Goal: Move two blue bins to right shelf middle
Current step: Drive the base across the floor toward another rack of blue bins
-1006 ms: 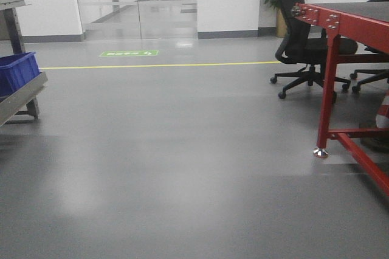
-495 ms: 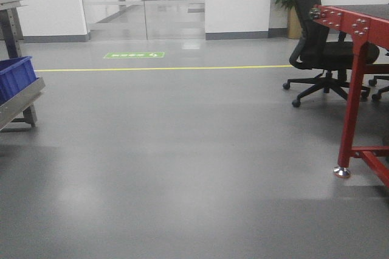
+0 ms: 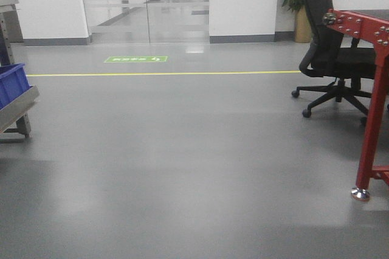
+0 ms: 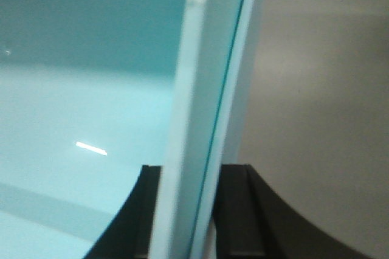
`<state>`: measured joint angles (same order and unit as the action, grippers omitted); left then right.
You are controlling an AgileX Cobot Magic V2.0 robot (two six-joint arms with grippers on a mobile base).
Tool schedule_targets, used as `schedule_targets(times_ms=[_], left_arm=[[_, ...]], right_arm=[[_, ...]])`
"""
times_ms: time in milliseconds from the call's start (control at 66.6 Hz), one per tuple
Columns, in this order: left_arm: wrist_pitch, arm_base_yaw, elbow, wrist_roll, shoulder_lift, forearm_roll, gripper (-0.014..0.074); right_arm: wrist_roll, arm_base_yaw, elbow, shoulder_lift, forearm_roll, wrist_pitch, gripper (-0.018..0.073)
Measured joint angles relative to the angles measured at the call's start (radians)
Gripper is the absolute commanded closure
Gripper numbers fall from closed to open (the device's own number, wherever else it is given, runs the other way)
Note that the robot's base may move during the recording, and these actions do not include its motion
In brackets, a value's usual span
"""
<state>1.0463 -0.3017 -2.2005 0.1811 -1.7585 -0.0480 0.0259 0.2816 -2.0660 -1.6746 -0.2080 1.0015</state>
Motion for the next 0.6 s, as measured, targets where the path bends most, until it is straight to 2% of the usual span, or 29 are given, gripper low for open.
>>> schedule_targets(times_ms=[600], left_arm=[[0.0, 0.0, 0.0, 0.0, 0.0, -0.008, 0.0707]], right_arm=[[0.0, 0.0, 0.0, 0.0, 0.0, 0.0, 0.0713]])
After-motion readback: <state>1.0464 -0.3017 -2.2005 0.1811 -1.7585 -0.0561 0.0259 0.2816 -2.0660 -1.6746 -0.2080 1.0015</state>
